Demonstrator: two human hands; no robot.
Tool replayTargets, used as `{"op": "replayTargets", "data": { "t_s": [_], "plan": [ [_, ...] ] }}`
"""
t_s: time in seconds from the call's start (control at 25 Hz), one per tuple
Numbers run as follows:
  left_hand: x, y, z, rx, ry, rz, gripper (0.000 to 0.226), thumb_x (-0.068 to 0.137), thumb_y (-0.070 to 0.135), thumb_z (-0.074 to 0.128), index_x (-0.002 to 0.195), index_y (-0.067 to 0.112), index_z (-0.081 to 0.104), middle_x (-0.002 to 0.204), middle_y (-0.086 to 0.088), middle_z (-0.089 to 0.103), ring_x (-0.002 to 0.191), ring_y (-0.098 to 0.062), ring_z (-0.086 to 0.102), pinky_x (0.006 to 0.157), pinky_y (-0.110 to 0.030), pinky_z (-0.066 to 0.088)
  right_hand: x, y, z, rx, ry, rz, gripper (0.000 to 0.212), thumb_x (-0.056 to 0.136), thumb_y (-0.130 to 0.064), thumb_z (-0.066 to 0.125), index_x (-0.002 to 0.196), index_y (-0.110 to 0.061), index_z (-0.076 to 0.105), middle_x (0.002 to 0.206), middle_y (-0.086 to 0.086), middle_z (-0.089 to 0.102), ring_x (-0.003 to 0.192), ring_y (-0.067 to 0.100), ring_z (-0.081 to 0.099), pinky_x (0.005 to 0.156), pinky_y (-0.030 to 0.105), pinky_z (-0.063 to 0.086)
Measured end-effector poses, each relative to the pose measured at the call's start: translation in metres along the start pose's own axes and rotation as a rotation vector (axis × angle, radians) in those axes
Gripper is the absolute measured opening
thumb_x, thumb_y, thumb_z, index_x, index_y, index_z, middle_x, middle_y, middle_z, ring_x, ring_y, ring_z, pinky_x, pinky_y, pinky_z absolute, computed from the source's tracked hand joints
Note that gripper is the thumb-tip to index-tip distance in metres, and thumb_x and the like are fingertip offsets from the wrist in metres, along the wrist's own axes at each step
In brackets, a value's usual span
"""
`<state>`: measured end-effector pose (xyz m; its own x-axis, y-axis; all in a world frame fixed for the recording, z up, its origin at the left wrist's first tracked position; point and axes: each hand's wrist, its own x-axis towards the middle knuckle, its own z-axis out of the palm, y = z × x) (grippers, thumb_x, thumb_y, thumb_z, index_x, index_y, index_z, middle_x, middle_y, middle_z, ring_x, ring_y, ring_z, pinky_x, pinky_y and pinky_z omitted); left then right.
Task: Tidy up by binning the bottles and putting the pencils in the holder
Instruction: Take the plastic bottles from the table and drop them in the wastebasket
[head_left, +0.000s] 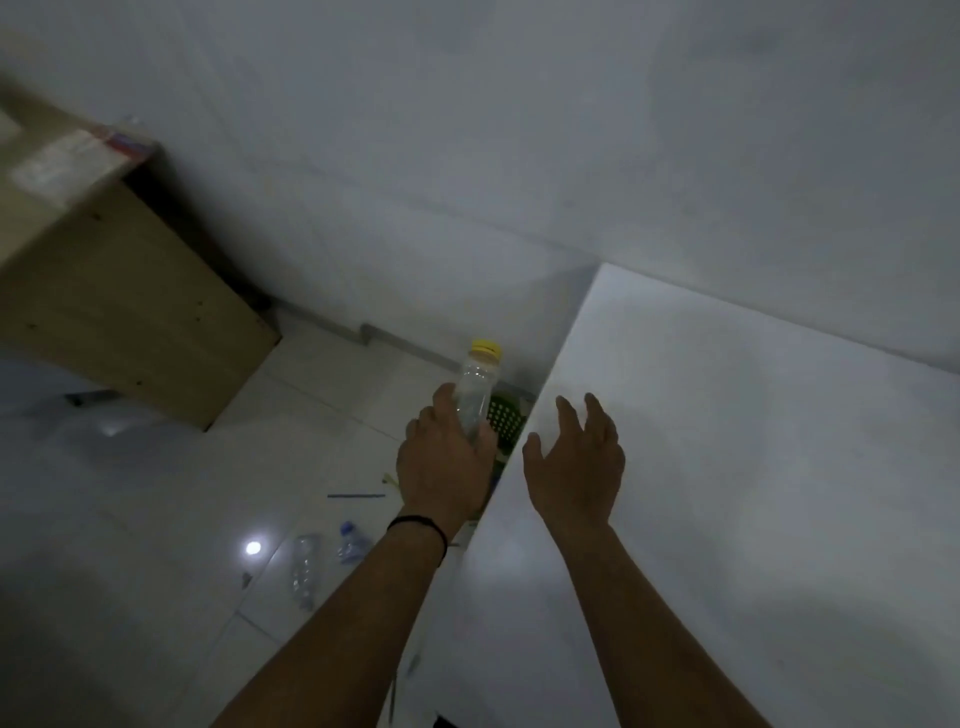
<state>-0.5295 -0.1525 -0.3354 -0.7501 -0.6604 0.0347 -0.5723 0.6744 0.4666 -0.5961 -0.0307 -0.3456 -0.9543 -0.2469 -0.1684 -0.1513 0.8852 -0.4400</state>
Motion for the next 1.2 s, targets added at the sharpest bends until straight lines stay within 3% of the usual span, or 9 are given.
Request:
{"op": "replayTargets", "data": {
  "t_s": [0.12,0.32,0.44,0.6,0.68,0.92,1.04,1.12,1.2],
  "plan": [
    [0.02,-0.051,0.017,0.1,-0.125,-0.038,0.057,0.095,0.046,0.049,0.142,0.017,0.038,0.112,-0.011,0.061,0.094,-0.027,0.056,0.072,-0.035,0.047,-0.005,-0.013,0.036,-0.166,-0.009,0.04,0.071,0.095,-0.053,0.041,0.155,-0.022,0.021,0.164,0.014,0.012,0.15,0.037,0.012,0.119,0.056,0.017],
    [0.048,-0.089,0.078,0.125,-0.359,-0.148,0.061,0.094,0.044,0.052,0.147,0.021,0.034,0.126,-0.016,0.056,0.11,-0.035,0.055,0.084,-0.043,0.051,-0.011,-0.001,0.057,-0.244,0.086,-0.005,0.074,0.095,-0.055,0.035,0.157,-0.022,0.014,0.165,0.015,0.009,0.151,0.037,0.008,0.121,0.056,0.011],
    [0.054,-0.097,0.109,0.152,-0.414,-0.161,0.057,0.096,0.04,0.053,0.146,0.02,0.036,0.13,-0.018,0.052,0.109,-0.035,0.058,0.084,-0.042,0.05,-0.009,0.001,0.059,-0.253,0.116,-0.007,0.072,0.095,-0.055,0.032,0.157,-0.023,0.013,0.165,0.013,0.008,0.152,0.035,0.006,0.121,0.055,0.01],
    [0.055,-0.105,0.125,0.106,-0.465,-0.211,0.076,0.094,0.048,0.054,0.156,0.021,0.019,0.149,-0.019,0.035,0.125,-0.038,0.048,0.098,-0.047,0.047,-0.009,0.0,0.061,-0.26,0.135,-0.011,0.071,0.095,-0.055,0.029,0.157,-0.024,0.013,0.166,0.011,0.007,0.152,0.033,0.005,0.122,0.053,0.009],
    [0.052,-0.105,0.12,0.099,-0.501,-0.21,0.073,0.094,0.045,0.055,0.154,0.021,0.022,0.15,-0.019,0.034,0.128,-0.038,0.044,0.099,-0.046,0.045,-0.008,0.001,0.061,-0.25,0.138,-0.004,0.071,0.095,-0.056,0.029,0.157,-0.024,0.013,0.166,0.011,0.007,0.152,0.033,0.006,0.122,0.053,0.009],
    [0.032,-0.063,0.058,-0.069,-0.236,-0.015,0.027,0.097,0.031,0.055,0.118,0.019,0.067,0.11,-0.005,0.07,0.092,-0.018,0.063,0.07,-0.026,0.047,-0.011,0.002,0.054,-0.223,0.12,-0.011,0.071,0.095,-0.057,0.031,0.156,-0.023,0.02,0.165,0.013,0.014,0.151,0.035,0.013,0.121,0.052,0.011],
    [0.01,-0.013,0.022,-0.135,-0.104,0.172,0.018,0.096,0.023,0.057,0.103,0.017,0.072,0.098,-0.002,0.072,0.082,-0.012,0.06,0.065,-0.021,0.04,-0.009,0.012,0.031,-0.093,0.078,-0.035,0.06,0.095,-0.051,0.043,0.147,-0.022,0.043,0.158,0.009,0.034,0.146,0.03,0.028,0.118,0.047,0.021],
    [-0.01,0.025,0.014,-0.141,-0.09,0.294,0.017,0.094,0.027,0.059,0.103,0.02,0.072,0.094,0.002,0.071,0.083,-0.013,0.062,0.066,-0.025,0.048,-0.012,0.029,0.001,0.047,0.161,0.015,0.046,0.093,-0.043,0.052,0.133,-0.021,0.06,0.144,0.004,0.054,0.134,0.025,0.045,0.11,0.043,0.034],
    [-0.03,0.065,0.018,-0.132,-0.139,0.356,0.018,0.094,0.035,0.058,0.106,0.027,0.068,0.093,0.008,0.068,0.084,-0.01,0.061,0.069,-0.027,0.052,-0.022,0.058,-0.031,0.116,0.297,0.082,0.038,0.092,-0.039,0.054,0.124,-0.022,0.065,0.131,-0.001,0.063,0.123,0.021,0.054,0.102,0.039,0.04]
  ]
}}
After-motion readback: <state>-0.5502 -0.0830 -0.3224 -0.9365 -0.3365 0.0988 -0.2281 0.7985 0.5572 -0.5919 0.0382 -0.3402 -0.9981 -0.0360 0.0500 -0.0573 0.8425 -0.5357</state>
